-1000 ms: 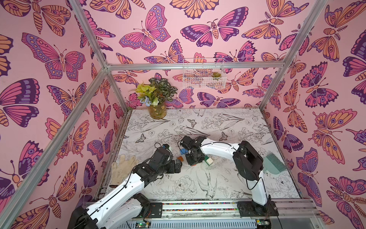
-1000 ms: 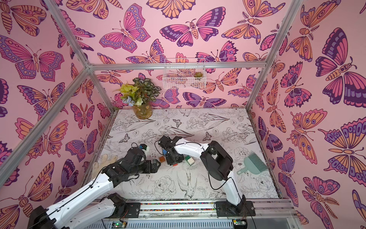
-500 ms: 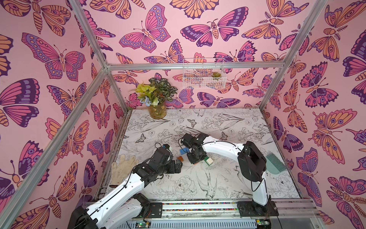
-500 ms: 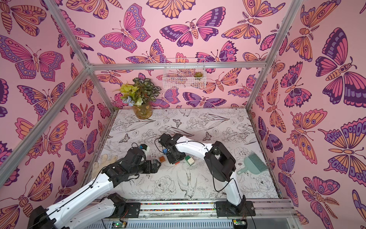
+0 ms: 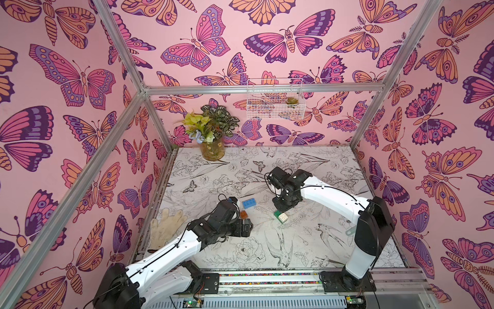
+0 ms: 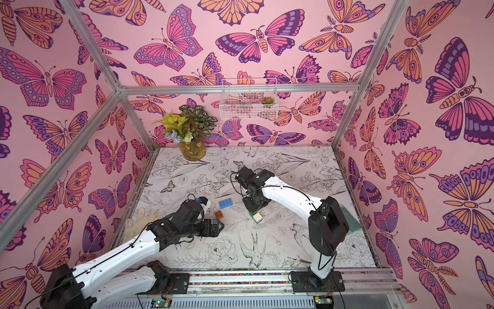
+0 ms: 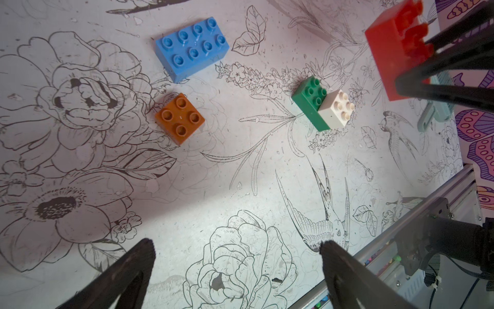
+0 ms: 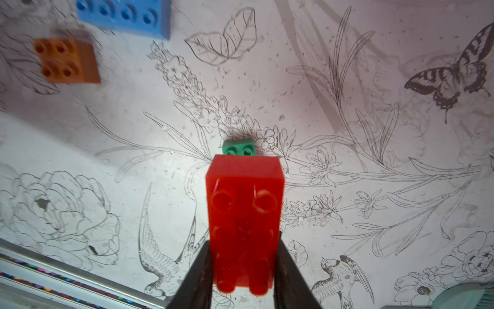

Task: Assemble the number 5 with lego
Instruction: Pick up the lego brick from the center of the board, then assemble the lego brick with the lego brick.

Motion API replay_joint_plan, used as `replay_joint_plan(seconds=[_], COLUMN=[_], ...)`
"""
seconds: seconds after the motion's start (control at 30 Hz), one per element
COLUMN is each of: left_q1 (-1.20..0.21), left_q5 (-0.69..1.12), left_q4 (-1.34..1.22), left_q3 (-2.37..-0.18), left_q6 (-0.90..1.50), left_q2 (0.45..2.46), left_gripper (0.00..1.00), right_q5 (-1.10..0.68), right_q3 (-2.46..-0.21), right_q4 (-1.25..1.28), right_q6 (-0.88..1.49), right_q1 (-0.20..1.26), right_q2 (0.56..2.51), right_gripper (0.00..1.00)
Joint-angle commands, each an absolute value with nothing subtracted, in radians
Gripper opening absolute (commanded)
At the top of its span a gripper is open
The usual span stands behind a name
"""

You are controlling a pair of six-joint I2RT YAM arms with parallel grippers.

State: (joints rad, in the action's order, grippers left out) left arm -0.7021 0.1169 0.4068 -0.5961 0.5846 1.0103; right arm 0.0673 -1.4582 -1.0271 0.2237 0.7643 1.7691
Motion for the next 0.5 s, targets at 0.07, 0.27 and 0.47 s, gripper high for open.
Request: replay_joint_plan(seconds=[0.07,0.27,0.47], left_q1=[-0.721,-0.726,-0.727], left_q5=[0.12,0.118,0.126], left_q4=[0.38,0.376,0.374], left_q3=[-0.586,-0.578,-0.575], left_q6=[0.591,0.598,0.595], left_q2=[1.025,1.025,1.035], left_gripper=[1.0,1.0,1.0], right_q5=[0.059,0.046,0.047], right_q3=[-1.434,-1.433,-1.427], right_q4=[-1.058,-1.057,-1.04], right_q6=[0.153,0.135,0.123], right_q1=[0.758,0.759,0.758], right_q2=[1.788,1.819,1.84], right_gripper=[0.09,0.08,0.08])
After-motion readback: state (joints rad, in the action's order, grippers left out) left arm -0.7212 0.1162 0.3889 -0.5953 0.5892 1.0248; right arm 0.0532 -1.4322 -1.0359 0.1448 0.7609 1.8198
